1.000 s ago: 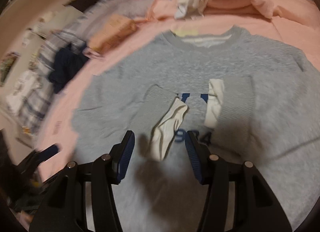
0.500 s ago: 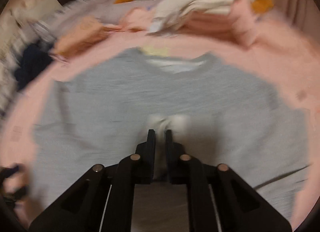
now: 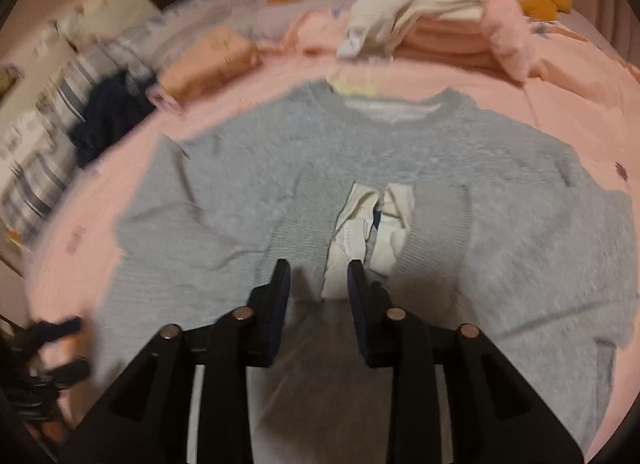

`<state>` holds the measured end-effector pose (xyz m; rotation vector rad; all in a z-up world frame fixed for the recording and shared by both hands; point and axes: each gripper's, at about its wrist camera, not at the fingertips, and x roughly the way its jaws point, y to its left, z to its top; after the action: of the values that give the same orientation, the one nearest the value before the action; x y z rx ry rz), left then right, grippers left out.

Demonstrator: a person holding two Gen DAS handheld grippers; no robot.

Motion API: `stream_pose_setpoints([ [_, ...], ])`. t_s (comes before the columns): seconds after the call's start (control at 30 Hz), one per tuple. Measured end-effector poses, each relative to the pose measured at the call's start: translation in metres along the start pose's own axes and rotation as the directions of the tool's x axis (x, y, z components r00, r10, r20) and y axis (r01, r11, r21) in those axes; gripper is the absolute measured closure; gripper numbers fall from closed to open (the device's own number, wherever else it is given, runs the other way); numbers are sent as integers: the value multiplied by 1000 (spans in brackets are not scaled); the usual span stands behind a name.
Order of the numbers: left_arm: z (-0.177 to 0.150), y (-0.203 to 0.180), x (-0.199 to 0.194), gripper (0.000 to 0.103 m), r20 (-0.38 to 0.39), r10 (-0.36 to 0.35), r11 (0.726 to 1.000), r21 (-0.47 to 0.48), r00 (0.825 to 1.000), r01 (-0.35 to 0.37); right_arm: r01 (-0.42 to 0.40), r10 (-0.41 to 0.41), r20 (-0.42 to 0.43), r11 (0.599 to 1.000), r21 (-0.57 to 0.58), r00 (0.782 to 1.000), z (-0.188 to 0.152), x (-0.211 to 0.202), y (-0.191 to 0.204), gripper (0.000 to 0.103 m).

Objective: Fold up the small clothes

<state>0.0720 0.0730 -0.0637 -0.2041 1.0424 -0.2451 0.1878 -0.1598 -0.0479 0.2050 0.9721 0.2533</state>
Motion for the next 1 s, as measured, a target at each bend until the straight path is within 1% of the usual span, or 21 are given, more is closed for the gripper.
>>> stream_pose_setpoints([
  [0.03, -2, 1, -2, 24, -2, -6, 1000, -8, 1000, 6, -14, 14, 23, 1000, 15, 1000, -5, -15, -4, 60],
  [0.1, -8, 5, -7, 24, -11, -25, 999, -26, 1000, 25, -29, 26, 60, 998, 50, 998, -21, -44, -14, 53],
  [0.17, -14, 7, -10, 24, -27, -48, 998, -44, 998, 47, -39, 31, 80, 995, 90, 996, -40, -72, -31, 52],
  [0.2, -17, 8, -10, 24, -32, -56, 997, -49, 998, 55, -34, 25, 87, 994, 104, 996, -48, -79, -36, 52],
  [0.3, -26, 10, -10, 24, -58, -85, 994, -75, 995, 81, -19, -2, 112, 982, 187, 994, -86, -117, -68, 46],
  [0.33, -29, 11, -10, 24, -64, -101, 992, -88, 993, 95, -14, -10, 113, 978, 208, 993, -97, -124, -76, 43],
  [0.37, -32, 12, -9, 24, -72, -127, 987, -111, 989, 119, -3, -23, 110, 973, 232, 994, -111, -134, -87, 42],
  [0.47, -39, 13, -9, 24, -74, -168, 977, -144, 983, 156, 37, -68, 97, 954, 297, 993, -142, -153, -107, 42],
  [0.53, -42, 10, -10, 24, -76, -180, 975, -147, 981, 168, 31, -64, 85, 936, 350, 994, -164, -160, -121, 42],
  [0.6, -44, 8, -11, 24, -82, -207, 970, -150, 975, 193, 21, -53, 72, 922, 386, 996, -178, -163, -127, 42],
  [0.63, -46, 6, -10, 24, -89, -228, 965, -154, 970, 213, 8, -39, 71, 917, 398, 997, -185, -165, -130, 42],
  [0.7, -49, 6, -10, 24, -95, -247, 959, -167, 964, 229, -36, 10, 65, 910, 414, 998, -197, -163, -130, 42],
  [0.73, -51, 6, -11, 24, -94, -259, 955, -175, 961, 240, -47, 23, 63, 909, 413, 998, -200, -162, -127, 42],
  [0.87, -53, 8, -12, 24, -84, -286, 944, -193, 954, 266, -136, 124, 57, 902, 411, 991, -207, -149, -115, 42],
  [1.0, -49, 10, -7, 23, -86, -330, 929, -209, 940, 307, -157, 145, 61, 896, 416, 988, -202, -139, -113, 42],
])
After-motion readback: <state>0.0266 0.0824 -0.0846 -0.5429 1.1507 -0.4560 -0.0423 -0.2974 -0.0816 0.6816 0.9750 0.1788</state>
